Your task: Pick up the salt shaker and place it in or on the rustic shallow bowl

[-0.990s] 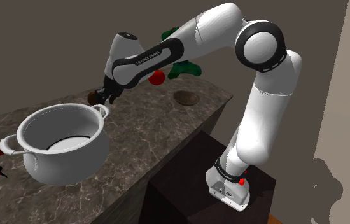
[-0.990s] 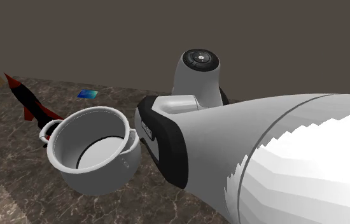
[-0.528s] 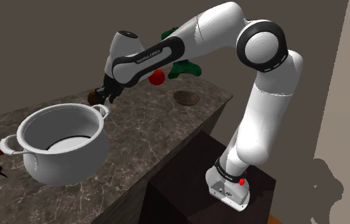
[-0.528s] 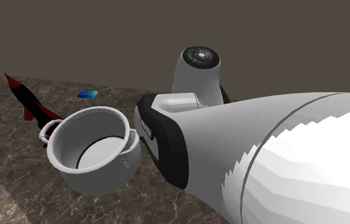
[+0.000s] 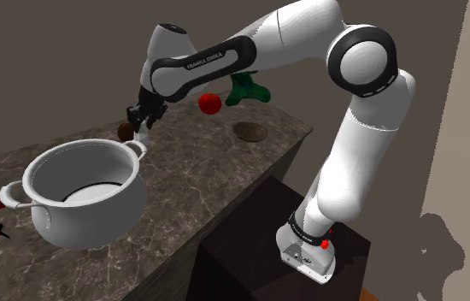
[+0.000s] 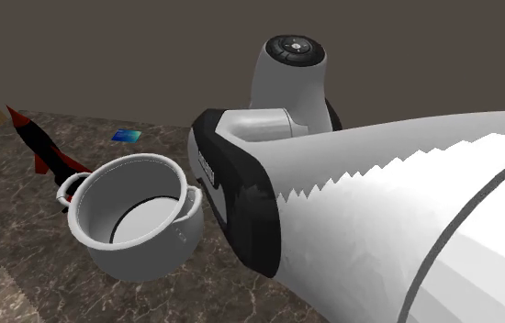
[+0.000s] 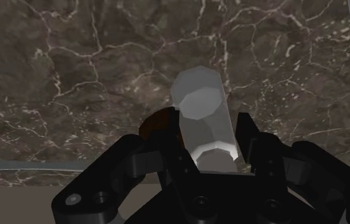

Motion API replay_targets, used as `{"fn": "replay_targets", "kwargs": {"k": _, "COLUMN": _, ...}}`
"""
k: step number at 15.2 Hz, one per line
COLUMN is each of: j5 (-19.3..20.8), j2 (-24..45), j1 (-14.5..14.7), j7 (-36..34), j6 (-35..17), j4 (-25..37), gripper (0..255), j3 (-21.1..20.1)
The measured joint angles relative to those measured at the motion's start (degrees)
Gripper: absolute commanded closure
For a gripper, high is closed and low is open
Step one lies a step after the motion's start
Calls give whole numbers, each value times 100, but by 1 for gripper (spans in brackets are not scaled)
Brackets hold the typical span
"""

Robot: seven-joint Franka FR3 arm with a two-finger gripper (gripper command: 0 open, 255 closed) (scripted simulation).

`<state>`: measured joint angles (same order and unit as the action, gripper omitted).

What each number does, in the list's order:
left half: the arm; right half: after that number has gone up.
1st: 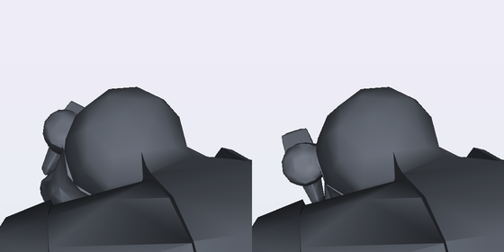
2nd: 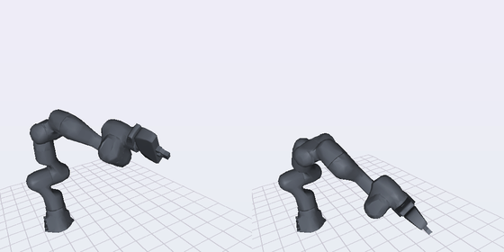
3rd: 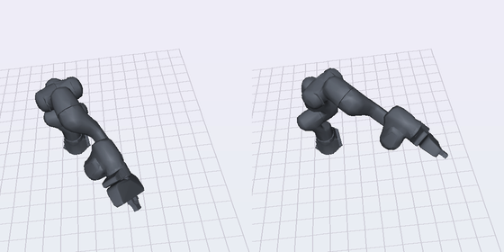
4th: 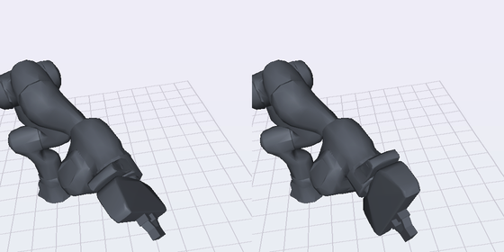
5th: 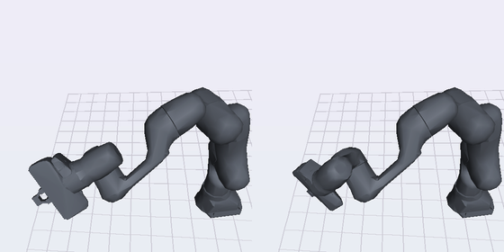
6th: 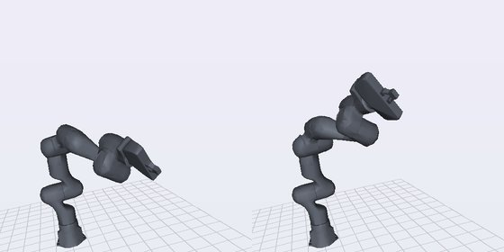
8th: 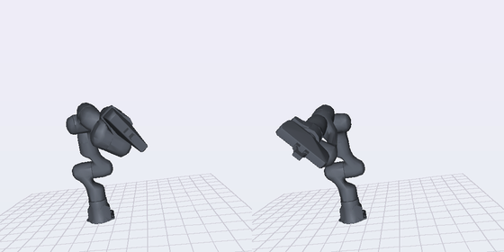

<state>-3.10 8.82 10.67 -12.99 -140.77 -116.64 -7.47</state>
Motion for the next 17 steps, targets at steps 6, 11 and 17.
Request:
{"fn": "replay_targets", "kwargs": {"k": 6, "j5": -4, "j2": -189, "j1": 2, "j7": -28, "j6": 425, "j4": 238, "gripper": 255, "j3": -6}}
{"fn": "replay_targets", "kwargs": {"k": 11, "j5": -13, "j2": -341, "j1": -4, "j7": -37, "j6": 771, "j4": 434, "gripper": 255, "j3": -5}}
{"fn": "replay_targets", "kwargs": {"k": 17, "j5": -144, "j2": -726, "j1": -134, "j7": 237, "j6": 971, "j4": 230, "gripper": 255, "j3": 88}}
